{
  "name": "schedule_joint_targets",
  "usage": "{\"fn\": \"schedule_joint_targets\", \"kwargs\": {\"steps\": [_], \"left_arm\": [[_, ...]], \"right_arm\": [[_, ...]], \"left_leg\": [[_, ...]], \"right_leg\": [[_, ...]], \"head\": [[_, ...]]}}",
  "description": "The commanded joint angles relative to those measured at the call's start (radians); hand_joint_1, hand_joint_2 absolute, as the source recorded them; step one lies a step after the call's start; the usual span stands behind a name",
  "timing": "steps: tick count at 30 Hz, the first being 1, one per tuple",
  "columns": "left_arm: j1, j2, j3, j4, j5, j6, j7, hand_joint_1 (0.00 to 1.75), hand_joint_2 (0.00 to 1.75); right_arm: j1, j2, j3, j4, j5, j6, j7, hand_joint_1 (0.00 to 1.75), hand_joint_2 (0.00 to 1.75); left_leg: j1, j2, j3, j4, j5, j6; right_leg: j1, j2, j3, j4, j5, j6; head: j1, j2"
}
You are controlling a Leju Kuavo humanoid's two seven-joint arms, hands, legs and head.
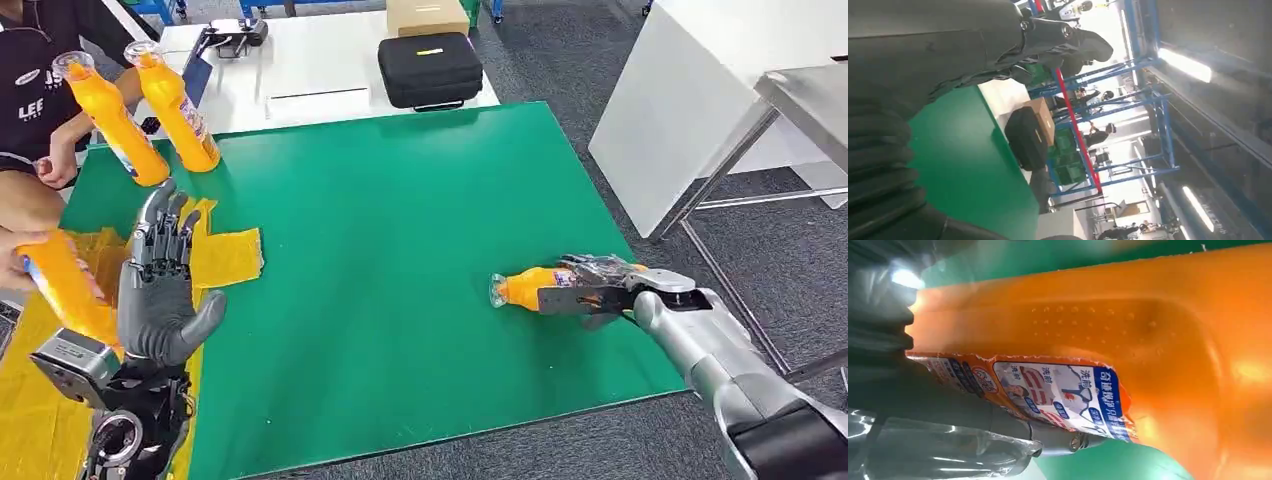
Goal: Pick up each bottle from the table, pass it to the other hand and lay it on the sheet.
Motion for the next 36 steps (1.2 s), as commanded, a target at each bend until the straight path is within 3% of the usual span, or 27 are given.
{"fn": "schedule_joint_targets", "kwargs": {"steps": [1, 3, 13, 20, 25, 27, 29, 31, 36], "left_arm": [[-0.016, -0.003, -0.011, 0.064, -0.001, 0.005, 0.017, 0.0, 1.75], [-0.013, -0.008, -0.003, 0.062, -0.009, 0.001, 0.024, 0.0, 1.75], [-0.014, -0.008, -0.003, 0.061, -0.01, 0.0, 0.024, 0.0, 1.75], [0.012, -0.019, 0.018, 0.032, -0.044, -0.006, 0.051, 0.0, 1.75], [0.031, -0.005, 0.01, 0.003, -0.068, -0.009, 0.069, 0.0, 1.75], [0.018, 0.015, -0.015, -0.001, -0.098, -0.033, 0.117, 0.0, 1.75], [0.007, 0.019, -0.025, -0.001, -0.11, -0.04, 0.135, 0.0, 1.75], [-0.01, 0.033, -0.054, 0.0, -0.127, -0.071, 0.155, 0.0, 1.75], [-0.039, 0.036, -0.101, -0.003, -0.123, -0.114, 0.183, 0.0, 1.75]], "right_arm": [[0.019, 0.05, 0.066, 0.083, 0.002, -0.079, 0.032, 1.75, 1.75], [0.019, 0.064, 0.057, 0.073, 0.016, -0.132, 0.056, 1.75, 1.75], [0.016, 0.064, 0.056, 0.071, 0.017, -0.134, 0.056, 1.75, 1.75], [0.12, 0.122, -0.111, -0.12, 0.011, -0.335, 0.144, 1.75, 1.75], [0.253, 0.24, -0.315, -0.376, -0.178, -0.514, 0.087, 1.75, 1.75], [0.287, 0.31, -0.373, -0.472, -0.331, -0.568, 0.033, 1.75, 1.75], [0.299, 0.327, -0.367, -0.517, -0.373, -0.581, 0.032, 1.75, 1.75], [0.328, 0.392, -0.385, -0.591, -0.553, -0.596, -0.097, 1.75, 1.75], [0.349, 0.459, -0.332, -0.678, -0.693, -0.636, -0.153, 1.75, 1.75]], "left_leg": [[0.002, 0.0, 0.008, -0.003, -0.001, -0.003], [0.001, 0.0, 0.003, -0.001, 0.0, -0.001], [0.002, 0.0, 0.006, -0.001, -0.001, -0.002], [0.002, 0.002, 0.005, -0.001, -0.001, -0.002], [0.002, 0.004, 0.004, -0.001, -0.002, -0.003], [0.002, 0.005, 0.004, -0.001, -0.002, -0.003], [0.003, 0.005, 0.005, 0.0, -0.003, -0.004], [0.002, 0.003, 0.005, 0.0, -0.003, -0.004], [0.003, 0.004, 0.003, 0.001, -0.003, -0.004]], "right_leg": [[0.002, 0.004, 0.01, -0.005, -0.001, -0.004], [0.001, 0.002, 0.004, -0.002, 0.0, -0.002], [0.001, 0.003, 0.006, -0.003, -0.001, -0.003], [0.001, 0.004, 0.005, -0.002, 0.0, -0.002], [0.001, 0.007, 0.004, -0.001, 0.0, -0.003], [0.002, 0.009, 0.003, -0.001, -0.001, -0.004], [0.002, 0.01, 0.004, 0.0, -0.002, -0.005], [0.002, 0.007, 0.004, 0.0, -0.002, -0.004], [0.003, 0.008, 0.003, 0.001, -0.002, -0.004]], "head": [[0.0, 0.0], [0.0, 0.0], [0.0, 0.0], [0.0, 0.0], [0.0, 0.0], [0.0, 0.0], [0.0, 0.0], [0.0, 0.0], [0.0, 0.0]]}}
